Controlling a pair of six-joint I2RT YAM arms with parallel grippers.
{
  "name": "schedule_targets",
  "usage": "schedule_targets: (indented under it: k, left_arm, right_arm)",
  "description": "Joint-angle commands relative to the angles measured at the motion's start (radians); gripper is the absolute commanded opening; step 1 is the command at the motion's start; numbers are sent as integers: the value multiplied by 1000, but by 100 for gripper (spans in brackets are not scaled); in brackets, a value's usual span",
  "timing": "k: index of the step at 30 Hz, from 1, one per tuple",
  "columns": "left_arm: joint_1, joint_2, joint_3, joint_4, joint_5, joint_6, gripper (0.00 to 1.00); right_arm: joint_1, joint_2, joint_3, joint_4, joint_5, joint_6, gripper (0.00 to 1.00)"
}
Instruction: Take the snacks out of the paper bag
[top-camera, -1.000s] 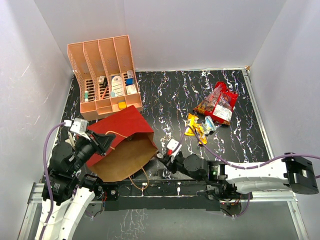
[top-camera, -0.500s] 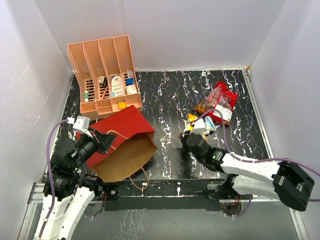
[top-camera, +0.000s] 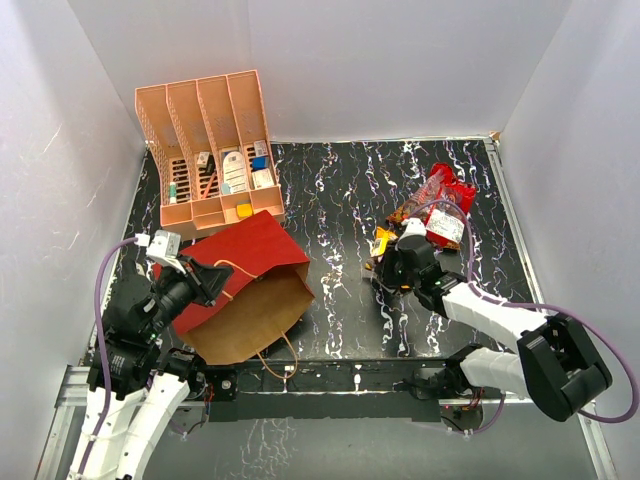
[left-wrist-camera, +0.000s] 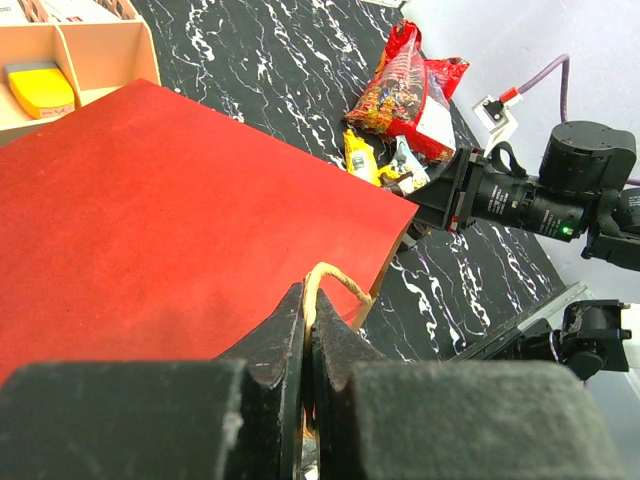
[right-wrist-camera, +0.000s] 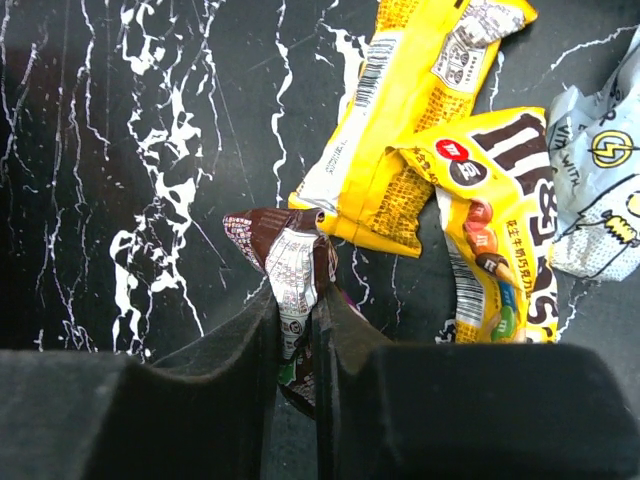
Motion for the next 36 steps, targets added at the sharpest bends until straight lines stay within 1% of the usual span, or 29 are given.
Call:
schedule_targets:
  k: [1,3,5,7,10,14,18,21,24,29,32,36]
  left_arm:
    - [13,13,5,16,16,9,0]
    - [13,9,3,17,17,10,0]
    - [13,6,3,16,17,9,0]
    - [12,4,1,19,17,8,0]
    - [14,6,2,21,23,9,0]
    - [18,14,1,23,38,12,0]
    - [21,5,2,24,38,12,0]
    - [22,-7,0,24,31,11,0]
    - [21,-17,0,24,29,10,0]
    - [23,-25,0,24,29,9,0]
    - [24,-31,1,23,28,7,0]
    - [23,-31,-1,25,27,9,0]
  right_arm:
    - [-4,-17,46,6,20,-43,28]
    - [-5,-36,41,-4,45,-47,41]
    - [-7,-60,45,-23,58,-34,50]
    - [-9,-92,55,-38,42,-24,56]
    - [-8,-137,84,-59,-2,-68,63]
    - [-10,-185,101,-67,-98,-108,64]
    - [-10,-203,115,-65,-264,-71,65]
    - [-9,-210,121,-13,-373,-79,66]
    - [-7,-192,137,1,-434,-98,67]
    - [-4,-132,141,41,-539,-67,71]
    - [33,-118,134,70,-548,-49,73]
    - [104,-102,149,68,-504,-57,74]
